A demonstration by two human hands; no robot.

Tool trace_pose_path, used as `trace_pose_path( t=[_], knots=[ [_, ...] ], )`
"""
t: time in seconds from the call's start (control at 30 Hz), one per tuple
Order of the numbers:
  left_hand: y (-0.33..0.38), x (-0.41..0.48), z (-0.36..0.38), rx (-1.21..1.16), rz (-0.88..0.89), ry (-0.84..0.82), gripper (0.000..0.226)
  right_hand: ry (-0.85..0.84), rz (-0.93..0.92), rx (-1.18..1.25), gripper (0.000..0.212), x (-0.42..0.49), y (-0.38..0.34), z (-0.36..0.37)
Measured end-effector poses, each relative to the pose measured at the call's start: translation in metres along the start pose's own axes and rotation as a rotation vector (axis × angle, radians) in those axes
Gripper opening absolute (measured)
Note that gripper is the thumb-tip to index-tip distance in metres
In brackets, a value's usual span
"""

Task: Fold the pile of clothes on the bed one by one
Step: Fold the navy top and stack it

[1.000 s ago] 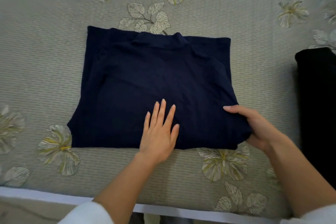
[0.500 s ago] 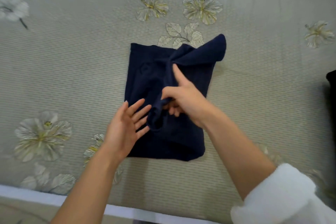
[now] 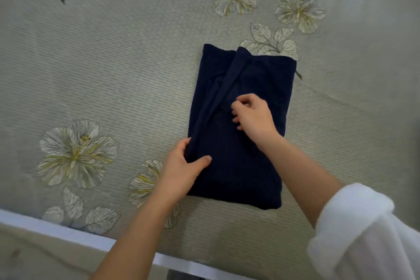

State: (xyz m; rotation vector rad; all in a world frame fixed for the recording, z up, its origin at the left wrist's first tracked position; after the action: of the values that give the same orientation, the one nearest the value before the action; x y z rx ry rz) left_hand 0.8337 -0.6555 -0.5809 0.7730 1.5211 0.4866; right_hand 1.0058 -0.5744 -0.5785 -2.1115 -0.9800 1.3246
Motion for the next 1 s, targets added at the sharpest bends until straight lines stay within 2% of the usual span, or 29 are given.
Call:
trace_pose_path(
  t=[0.07, 0.1, 0.17, 0.23, 0.33, 0.4, 0.47, 0.53, 0.6, 0.73, 0.8, 0.87, 0.93, 1.0],
  knots=[
    [0.001, 0.003, 0.001, 0.056, 0.035, 0.0, 0.027, -0.005, -0.027, -0.032, 0.04, 0.016, -0.019, 0.008],
    [0.001, 0.004, 0.001, 0.07, 0.041, -0.002, 0.023, 0.001, -0.013, -0.005, 0.037, 0.023, -0.028, 0.014],
    [0.002, 0.006, -0.001, 0.058, 0.03, -0.004, 0.023, 0.045, 0.079, 0.153, 0.02, 0.034, -0.046, 0.024],
    [0.005, 0.006, -0.004, 0.036, 0.029, -0.005, 0.025, 0.11, 0.184, 0.341, 0.021, 0.042, -0.062, 0.029],
    [0.008, 0.007, -0.015, -0.033, 0.047, 0.025, 0.026, 0.154, 0.052, 0.336, 0.019, 0.052, -0.08, 0.037],
    [0.005, 0.009, -0.025, -0.076, 0.049, 0.051, 0.025, 0.045, -0.037, 0.253, 0.015, 0.051, -0.087, 0.045],
    [0.0, 0.01, -0.031, -0.091, 0.026, 0.051, 0.026, -0.136, -0.027, 0.178, 0.025, 0.051, -0.086, 0.051],
    [-0.007, 0.01, -0.033, -0.047, 0.023, 0.051, 0.026, -0.217, -0.011, 0.141, 0.024, 0.049, -0.08, 0.052],
    [-0.012, 0.011, -0.033, 0.042, 0.061, 0.095, 0.026, -0.154, -0.064, 0.211, 0.016, 0.044, -0.073, 0.043],
    [-0.018, 0.009, -0.037, 0.129, 0.1, 0.203, 0.021, 0.162, -0.189, 0.221, 0.019, 0.021, -0.039, -0.002],
    [-0.017, 0.006, -0.036, 0.118, 0.069, 0.191, 0.023, 0.299, -0.122, 0.147, 0.016, 0.004, -0.006, -0.028],
    [-0.015, 0.003, -0.033, 0.129, 0.037, 0.151, 0.031, 0.338, 0.023, 0.084, 0.016, -0.017, 0.031, -0.047],
    [-0.011, 0.002, -0.03, 0.156, 0.012, 0.128, 0.034, 0.26, 0.197, 0.069, 0.038, -0.041, 0.061, -0.051],
    [-0.009, 0.002, -0.027, 0.164, -0.031, 0.108, 0.033, 0.134, 0.285, 0.04, 0.045, -0.062, 0.079, -0.044]
  ],
)
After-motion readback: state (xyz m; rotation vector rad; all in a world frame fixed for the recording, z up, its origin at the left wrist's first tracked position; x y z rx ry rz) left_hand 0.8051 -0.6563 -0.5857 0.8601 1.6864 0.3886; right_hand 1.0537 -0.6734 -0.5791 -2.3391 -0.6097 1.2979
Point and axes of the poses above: each hand's wrist, its own x-axis towards the middle knuckle, its own z-axis out of the palm, y = z × x, the point moved 1 cm from there along x, towards the middle knuckle
